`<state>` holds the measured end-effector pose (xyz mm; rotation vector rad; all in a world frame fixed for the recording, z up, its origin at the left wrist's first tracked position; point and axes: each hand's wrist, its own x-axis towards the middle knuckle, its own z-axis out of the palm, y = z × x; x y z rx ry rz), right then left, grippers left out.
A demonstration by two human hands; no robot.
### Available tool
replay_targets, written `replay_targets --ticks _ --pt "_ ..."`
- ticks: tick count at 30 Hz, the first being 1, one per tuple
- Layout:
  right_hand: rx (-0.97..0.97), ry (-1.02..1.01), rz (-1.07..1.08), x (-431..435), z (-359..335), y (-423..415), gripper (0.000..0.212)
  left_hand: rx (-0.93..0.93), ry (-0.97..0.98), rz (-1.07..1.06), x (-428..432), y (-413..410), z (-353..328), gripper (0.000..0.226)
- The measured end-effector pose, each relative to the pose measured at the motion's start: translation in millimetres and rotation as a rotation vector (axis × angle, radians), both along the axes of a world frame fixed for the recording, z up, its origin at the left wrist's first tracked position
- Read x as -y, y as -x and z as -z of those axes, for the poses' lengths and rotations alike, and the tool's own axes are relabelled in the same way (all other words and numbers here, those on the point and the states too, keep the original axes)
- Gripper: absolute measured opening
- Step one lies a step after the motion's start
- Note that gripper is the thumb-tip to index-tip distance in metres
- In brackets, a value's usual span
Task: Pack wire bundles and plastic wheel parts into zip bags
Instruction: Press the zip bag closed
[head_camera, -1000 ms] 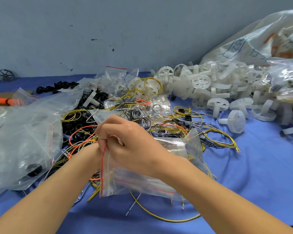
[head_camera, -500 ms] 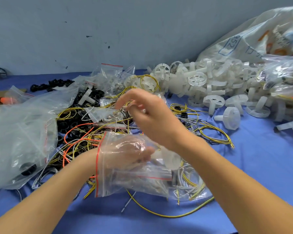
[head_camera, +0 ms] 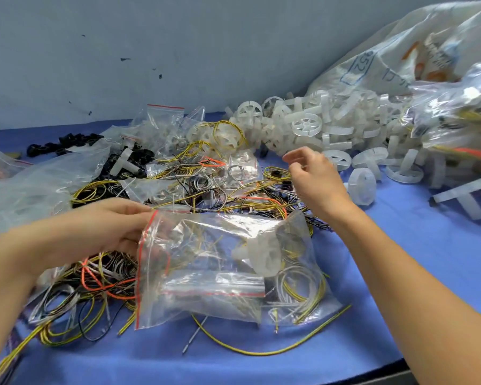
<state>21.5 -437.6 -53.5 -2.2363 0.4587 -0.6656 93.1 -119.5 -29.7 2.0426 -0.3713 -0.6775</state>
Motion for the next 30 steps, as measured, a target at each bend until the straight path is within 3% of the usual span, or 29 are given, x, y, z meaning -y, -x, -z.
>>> replay_targets --ticks 6,12,15,21,25,28,30 --pt "-0.058 0.137 0.213 33 9 1 0.031 0.379 0.101 -0.093 8 -17 -12 0.027" --pt "-0.181 0.408 0.485 57 23 15 0.036 0.435 0.183 -0.044 42 -2 -18 0.025" --pt "-0.214 0.354 0.551 69 26 20 0.041 0.397 0.184 -0.076 49 -1 -14 0.023" --pt "-0.320 0.272 0.500 80 31 25 0.039 0.339 0.189 -0.059 44 1 -7 0.023" --pt "-0.518 0.386 0.411 71 32 26 0.039 0.333 0.222 -0.053 43 4 -8 0.023" --pt "-0.375 0.364 0.275 61 15 25 0.028 0.346 0.267 -0.036 40 7 -10 0.023" --pt "-0.194 0.160 0.079 47 -10 25 0.020 0.369 0.307 -0.034 38 9 -12 0.022"
